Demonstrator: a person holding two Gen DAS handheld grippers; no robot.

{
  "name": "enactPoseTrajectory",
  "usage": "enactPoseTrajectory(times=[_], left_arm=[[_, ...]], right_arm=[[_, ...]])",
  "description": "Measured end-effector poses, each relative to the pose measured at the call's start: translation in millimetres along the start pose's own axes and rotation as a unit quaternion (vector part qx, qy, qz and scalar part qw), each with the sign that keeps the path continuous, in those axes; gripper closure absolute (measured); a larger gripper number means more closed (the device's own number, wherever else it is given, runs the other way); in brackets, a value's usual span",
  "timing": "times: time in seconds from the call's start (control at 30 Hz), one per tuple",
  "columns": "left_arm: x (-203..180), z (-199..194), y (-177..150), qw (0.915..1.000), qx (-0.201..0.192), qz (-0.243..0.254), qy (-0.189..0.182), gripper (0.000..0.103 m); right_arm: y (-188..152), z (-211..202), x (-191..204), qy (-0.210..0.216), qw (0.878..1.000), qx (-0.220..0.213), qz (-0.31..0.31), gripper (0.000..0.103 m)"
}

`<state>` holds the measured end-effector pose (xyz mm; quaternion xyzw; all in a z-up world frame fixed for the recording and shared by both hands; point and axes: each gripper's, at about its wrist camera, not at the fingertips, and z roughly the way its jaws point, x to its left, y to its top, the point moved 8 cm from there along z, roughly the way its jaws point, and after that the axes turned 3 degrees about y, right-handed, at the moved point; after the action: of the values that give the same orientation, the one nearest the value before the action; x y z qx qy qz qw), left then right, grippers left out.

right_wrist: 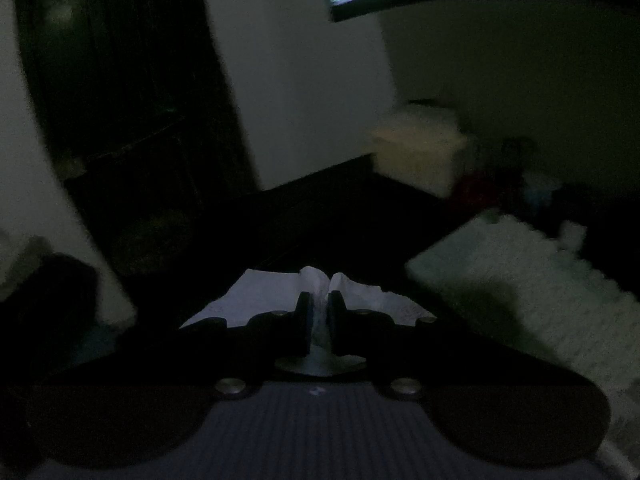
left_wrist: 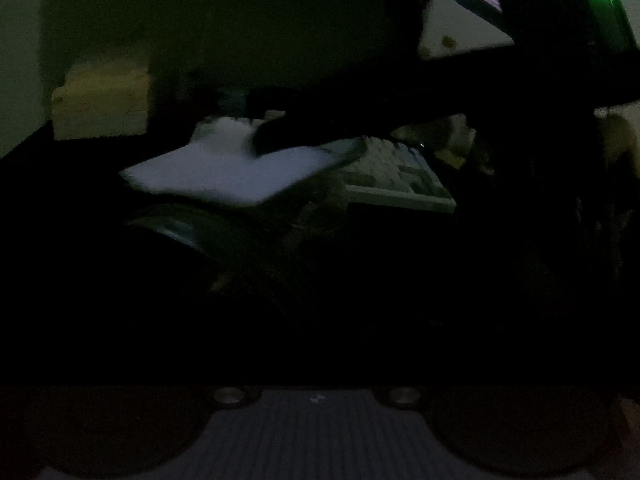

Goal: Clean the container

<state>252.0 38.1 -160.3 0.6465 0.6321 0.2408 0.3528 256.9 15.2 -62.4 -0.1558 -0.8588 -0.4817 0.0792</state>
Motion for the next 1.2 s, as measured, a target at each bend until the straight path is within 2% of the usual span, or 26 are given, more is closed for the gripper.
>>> enactPoseTrajectory(times=[0.07,0.17,0.3,0.6,0.73,0.83,0.9,1.1,1.2], left_arm=[[-3,-1,-1,1.0000,0.002,0.004,-0.008,0.034],[-5,-2,-3,0.9998,0.006,0.008,-0.017,0.034],[-4,-4,-3,0.9996,0.007,0.009,-0.024,0.034],[-1,-4,-3,0.9989,0.007,0.014,-0.044,0.034],[2,-7,-4,0.9988,0.005,0.012,-0.046,0.034],[3,-9,-6,0.9987,0.002,0.017,-0.047,0.034],[6,-9,-6,0.9987,0.000,0.017,-0.048,0.034],[7,-13,-8,0.9987,0.000,0.015,-0.049,0.034],[0,-11,-10,0.9987,-0.001,0.014,-0.048,0.034]], right_arm=[[-2,0,6,0.014,1.000,0.005,0.000,0.092],[-3,-1,3,-0.001,1.000,0.009,0.001,0.092],[-3,-5,-24,-0.078,0.997,0.020,0.015,0.092],[-4,-2,1,-0.081,0.996,0.026,0.002,0.092],[-5,-5,-3,-0.081,0.996,0.021,0.007,0.092],[-2,-10,-20,-0.113,0.993,0.019,0.017,0.092],[-2,-12,-22,-0.116,0.993,0.017,0.028,0.092],[-3,-16,-9,-0.095,0.995,0.014,0.010,0.092],[-3,-16,-17,-0.097,0.995,0.011,0.020,0.092]])
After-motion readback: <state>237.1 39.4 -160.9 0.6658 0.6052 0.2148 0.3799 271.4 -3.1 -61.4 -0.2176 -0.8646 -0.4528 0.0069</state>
